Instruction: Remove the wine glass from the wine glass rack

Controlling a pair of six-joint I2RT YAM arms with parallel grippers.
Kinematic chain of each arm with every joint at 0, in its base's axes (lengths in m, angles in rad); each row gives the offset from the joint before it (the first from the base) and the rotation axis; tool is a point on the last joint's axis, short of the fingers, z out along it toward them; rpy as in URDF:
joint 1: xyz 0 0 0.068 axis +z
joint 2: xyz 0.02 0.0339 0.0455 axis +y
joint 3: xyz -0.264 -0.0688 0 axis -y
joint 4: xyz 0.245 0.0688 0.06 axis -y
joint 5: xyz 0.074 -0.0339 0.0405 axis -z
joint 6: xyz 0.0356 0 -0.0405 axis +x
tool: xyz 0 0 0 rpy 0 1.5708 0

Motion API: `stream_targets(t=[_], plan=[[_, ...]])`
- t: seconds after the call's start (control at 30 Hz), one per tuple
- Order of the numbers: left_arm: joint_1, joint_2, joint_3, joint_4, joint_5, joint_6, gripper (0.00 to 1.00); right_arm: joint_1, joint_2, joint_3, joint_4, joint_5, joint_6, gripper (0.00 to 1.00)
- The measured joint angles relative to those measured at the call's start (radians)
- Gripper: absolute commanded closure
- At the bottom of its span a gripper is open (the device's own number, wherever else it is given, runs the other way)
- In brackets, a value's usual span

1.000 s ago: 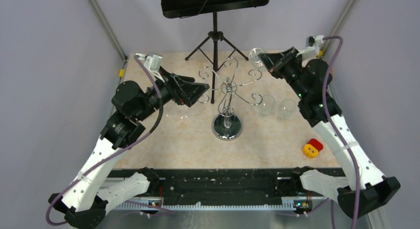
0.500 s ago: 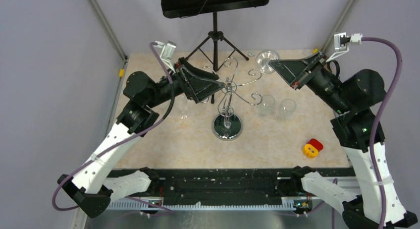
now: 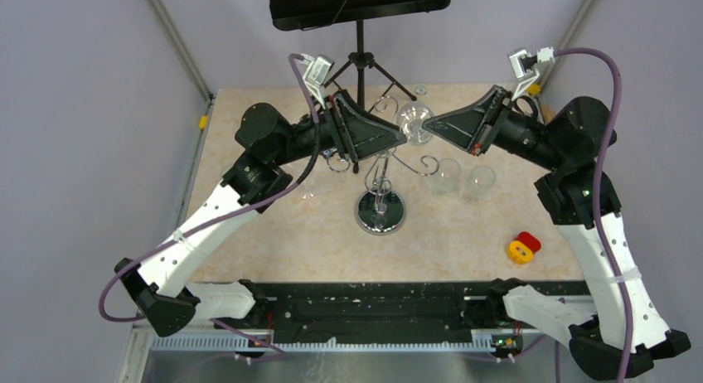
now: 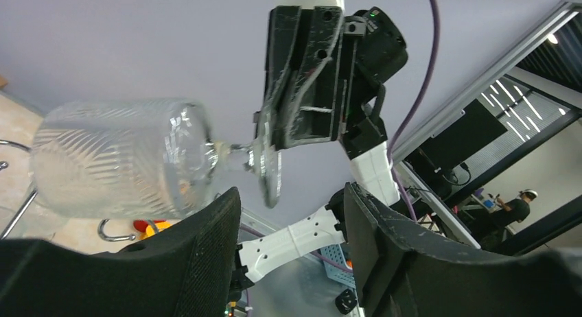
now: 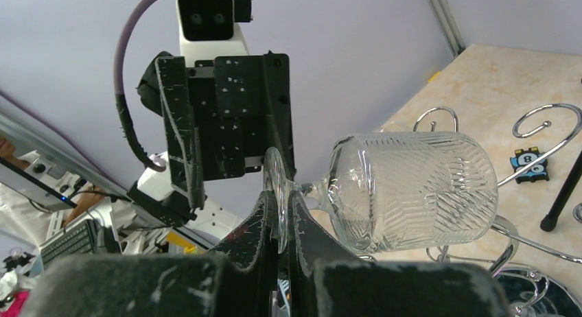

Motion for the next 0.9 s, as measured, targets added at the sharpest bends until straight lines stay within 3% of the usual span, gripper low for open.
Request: stream_targets(t=[0.17, 0.5, 0.9], plan=[[-0.01, 0.001, 0.008, 0.007, -0.02, -0.009, 0.53, 0.0, 0.018, -0.009, 0.015, -0.029, 0.004, 1.0], [-0.011, 0.02, 0.015, -0.007, -0.091, -0.031, 0.6, 0.0, 0.026, -0.023, 0.056, -0.062, 0.009, 1.0], [-0.04, 0.06, 0.125, -0.241, -0.167, 0.061, 0.8, 0.0, 0.035, -0.027, 0.04, -0.033, -0.045, 1.0]])
